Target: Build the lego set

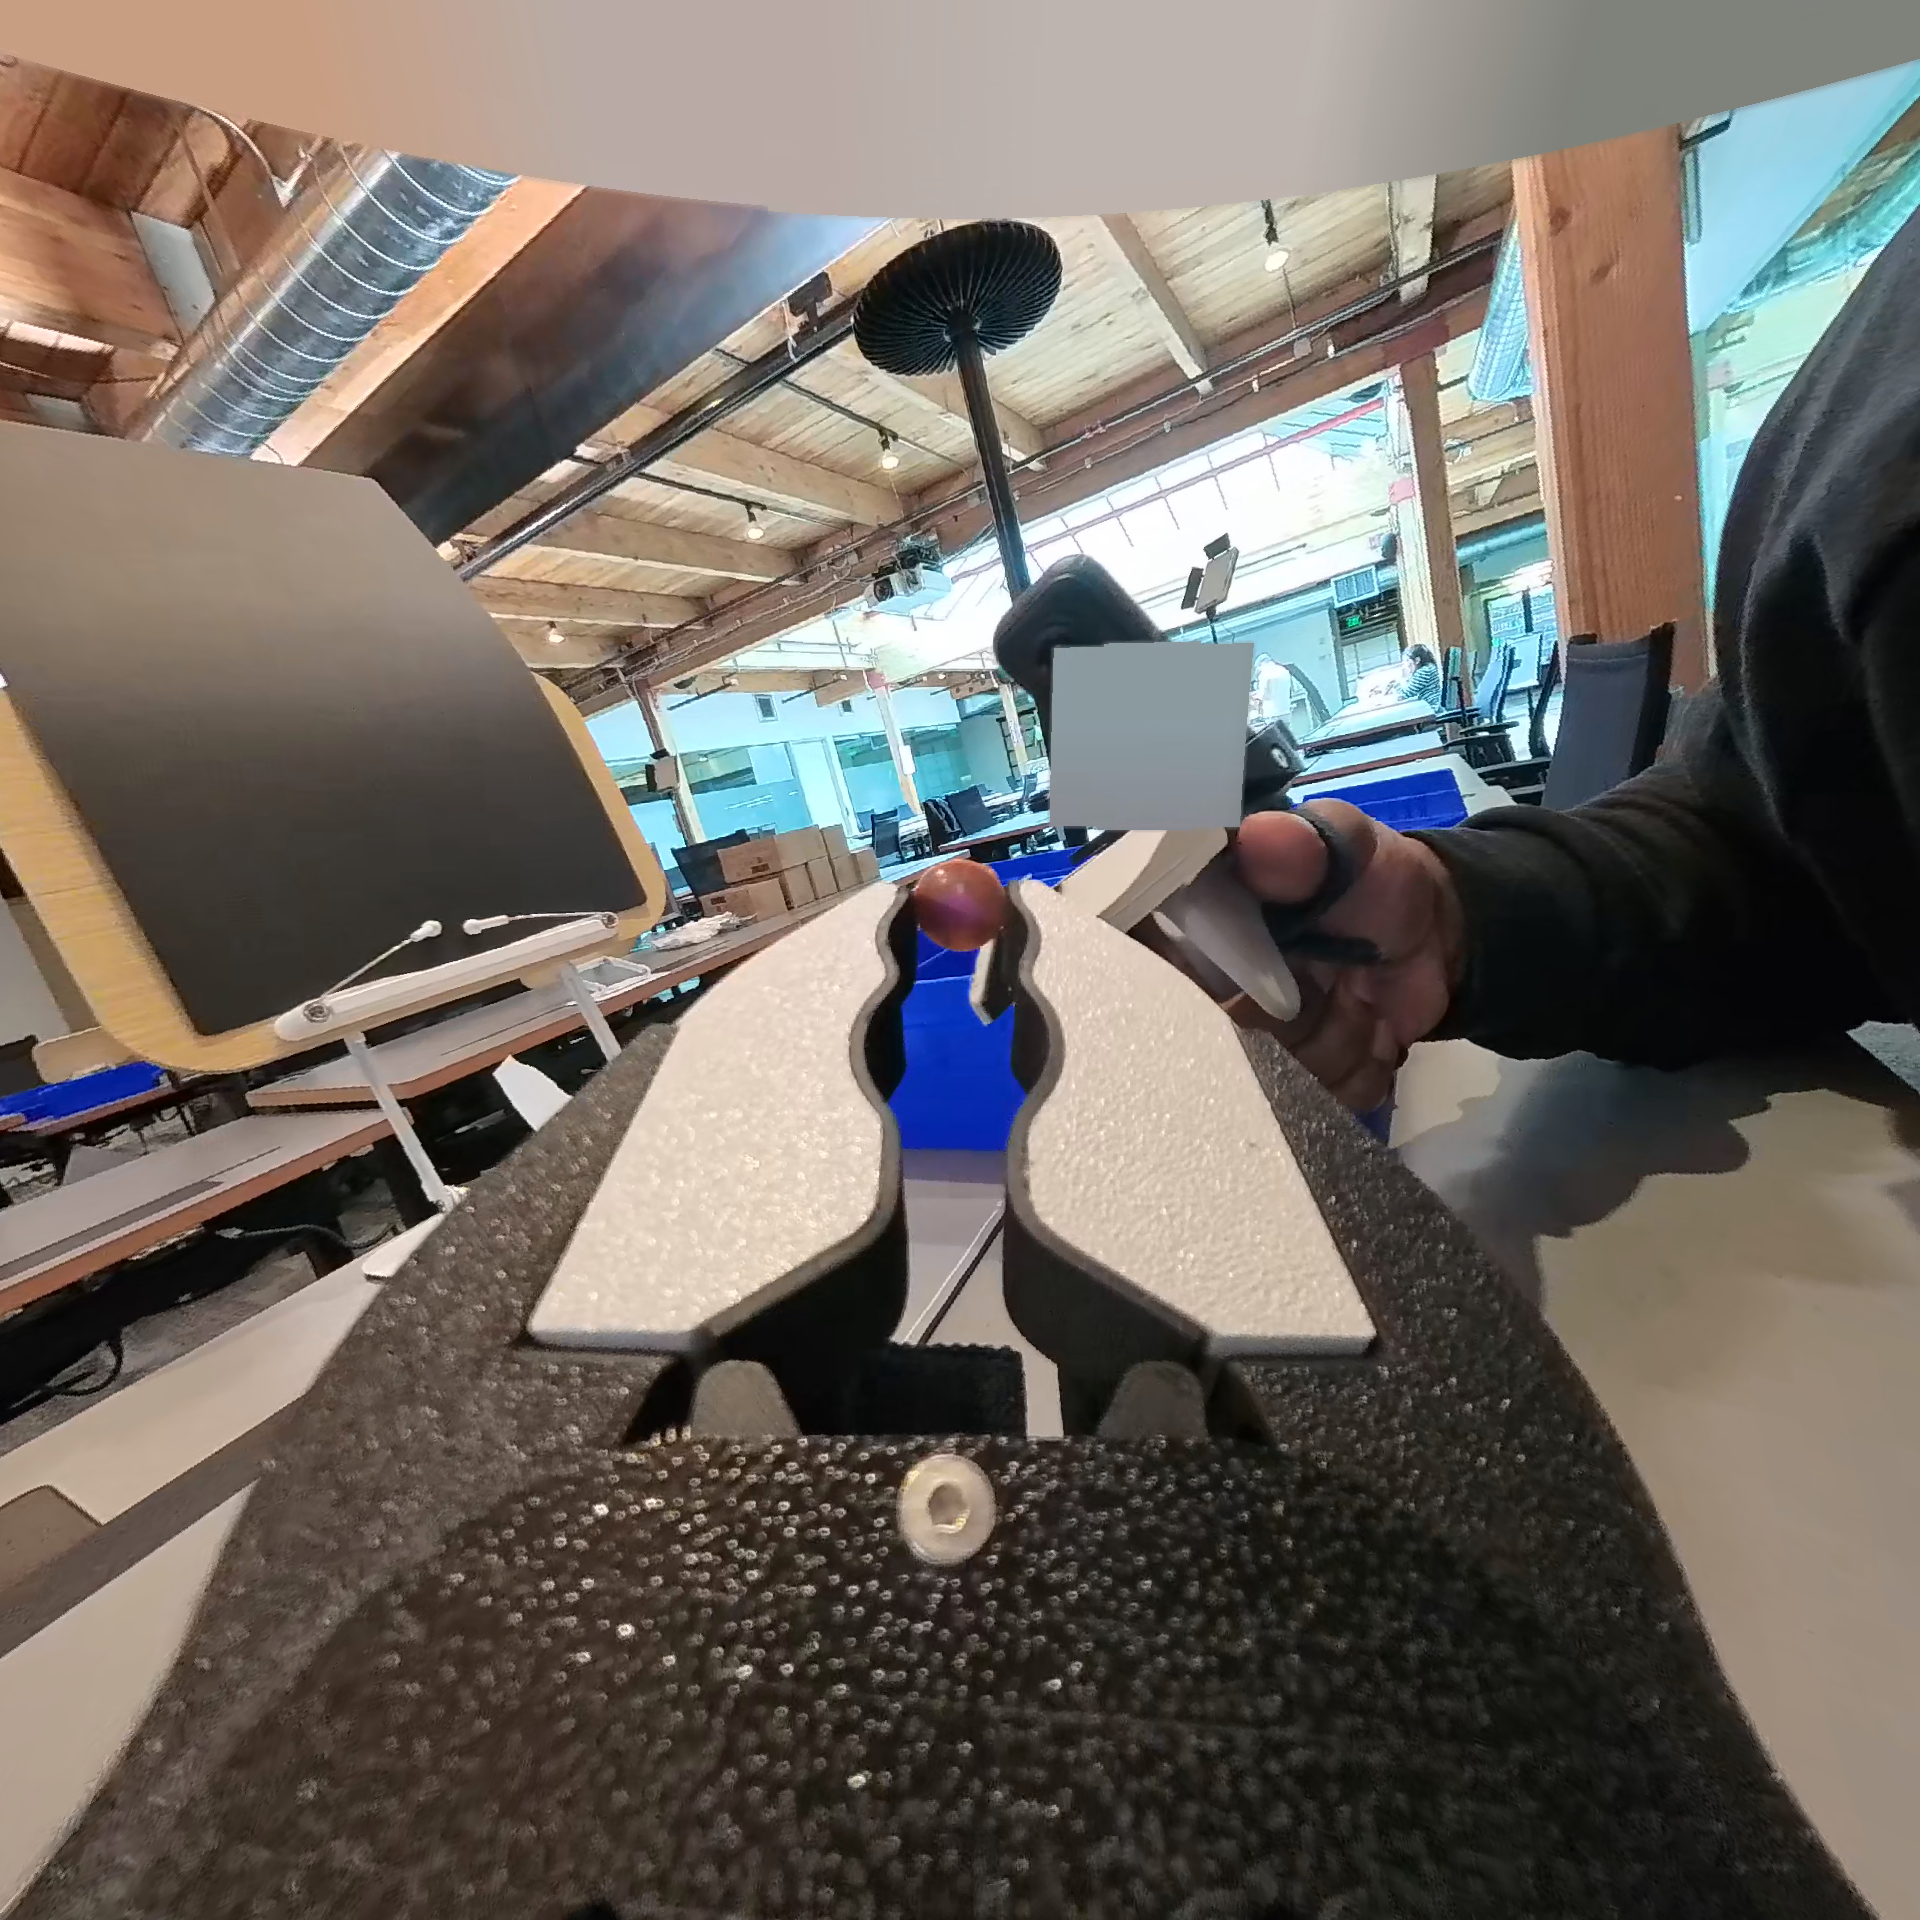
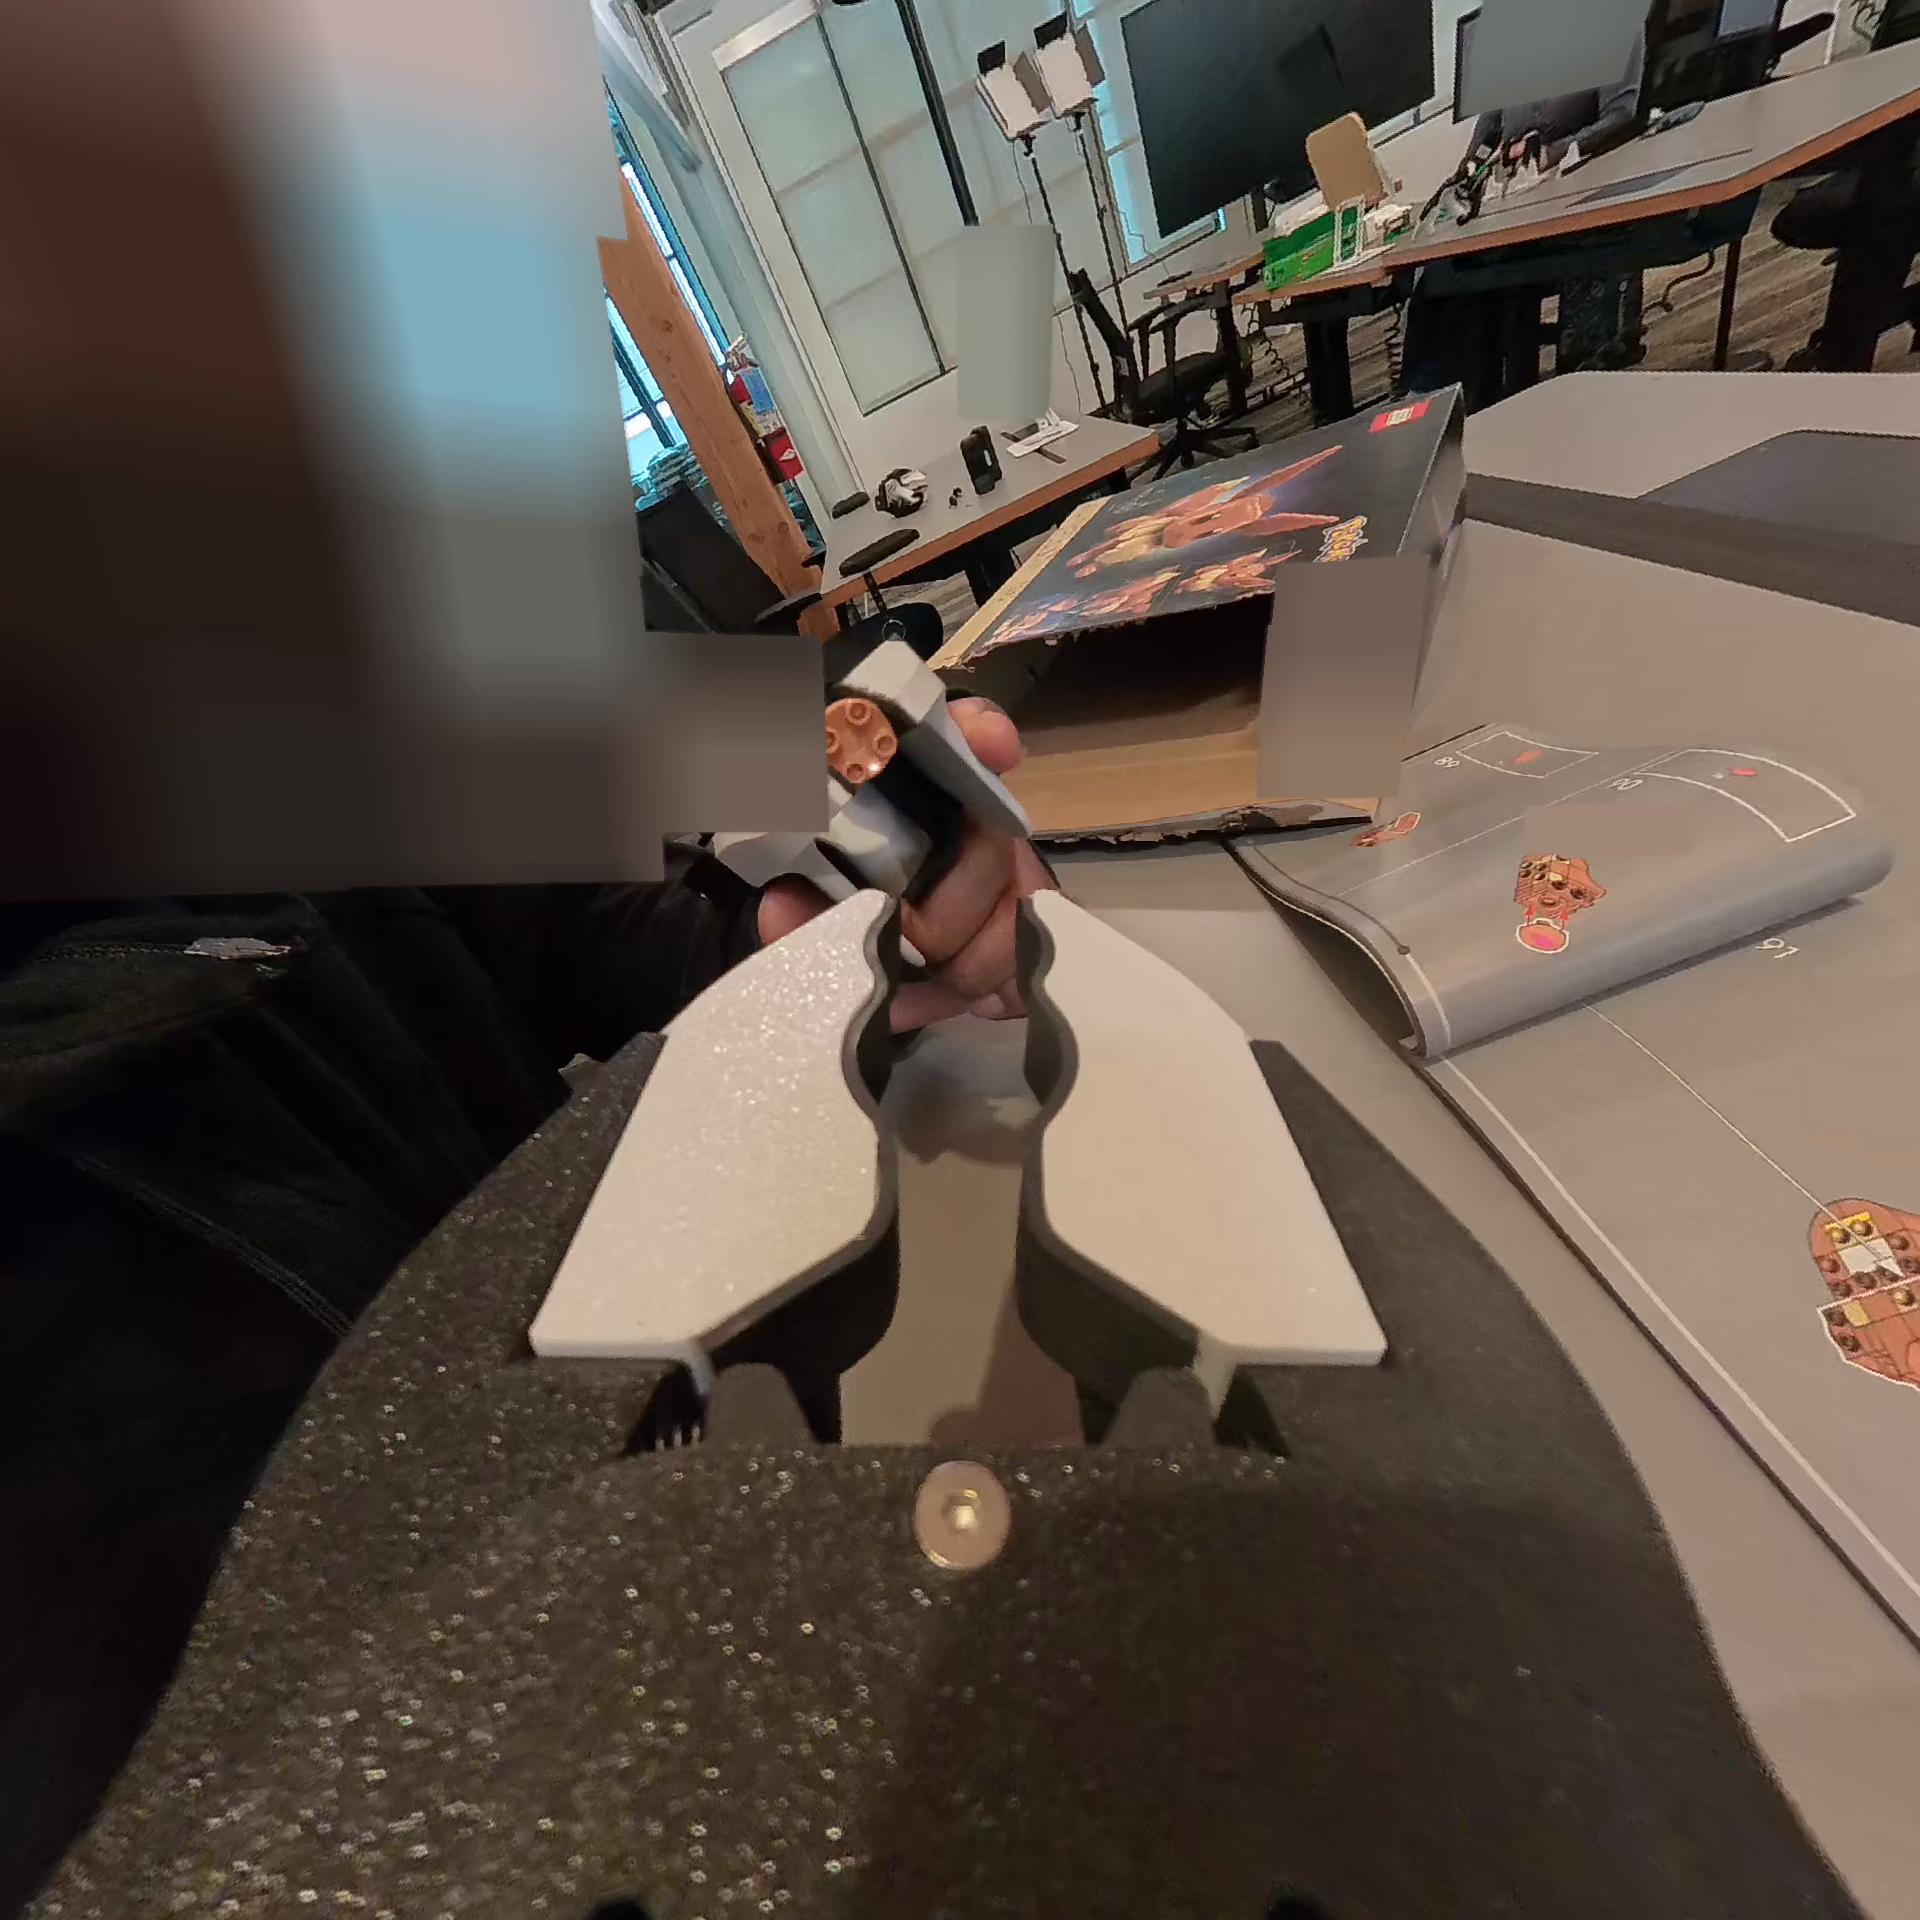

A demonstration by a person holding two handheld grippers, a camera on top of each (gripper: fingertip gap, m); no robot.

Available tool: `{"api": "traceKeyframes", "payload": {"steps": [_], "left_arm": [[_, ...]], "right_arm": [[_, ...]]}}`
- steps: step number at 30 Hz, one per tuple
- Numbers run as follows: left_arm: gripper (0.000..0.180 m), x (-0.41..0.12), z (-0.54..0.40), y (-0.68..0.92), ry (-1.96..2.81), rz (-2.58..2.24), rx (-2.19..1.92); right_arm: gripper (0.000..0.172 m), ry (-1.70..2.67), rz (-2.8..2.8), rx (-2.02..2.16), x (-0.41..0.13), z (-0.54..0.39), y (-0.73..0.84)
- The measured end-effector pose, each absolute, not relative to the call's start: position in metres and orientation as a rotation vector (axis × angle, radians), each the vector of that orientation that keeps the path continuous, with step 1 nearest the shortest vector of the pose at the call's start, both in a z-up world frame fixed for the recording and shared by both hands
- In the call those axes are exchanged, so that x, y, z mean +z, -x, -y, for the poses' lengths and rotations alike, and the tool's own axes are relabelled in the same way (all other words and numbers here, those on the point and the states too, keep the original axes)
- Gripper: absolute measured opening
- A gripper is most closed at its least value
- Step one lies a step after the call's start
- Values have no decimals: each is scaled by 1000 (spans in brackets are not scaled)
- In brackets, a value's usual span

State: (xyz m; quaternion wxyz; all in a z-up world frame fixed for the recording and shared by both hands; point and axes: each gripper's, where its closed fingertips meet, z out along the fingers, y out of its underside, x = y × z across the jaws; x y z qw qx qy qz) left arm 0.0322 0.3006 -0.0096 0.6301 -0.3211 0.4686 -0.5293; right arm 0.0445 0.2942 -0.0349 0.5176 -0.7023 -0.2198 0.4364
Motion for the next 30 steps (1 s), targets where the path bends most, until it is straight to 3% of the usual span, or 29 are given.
{"api": "traceKeyframes", "payload": {"steps": [14, 30], "left_arm": [[15, -45, -373, -40, 1292, -732, -1687], [15, -49, -364, -44, 1300, -798, -1647]], "right_arm": [[20, 1686, 536, 969, -38, -291, -47], [19, 1693, 560, 882, -48, -285, -48]]}}
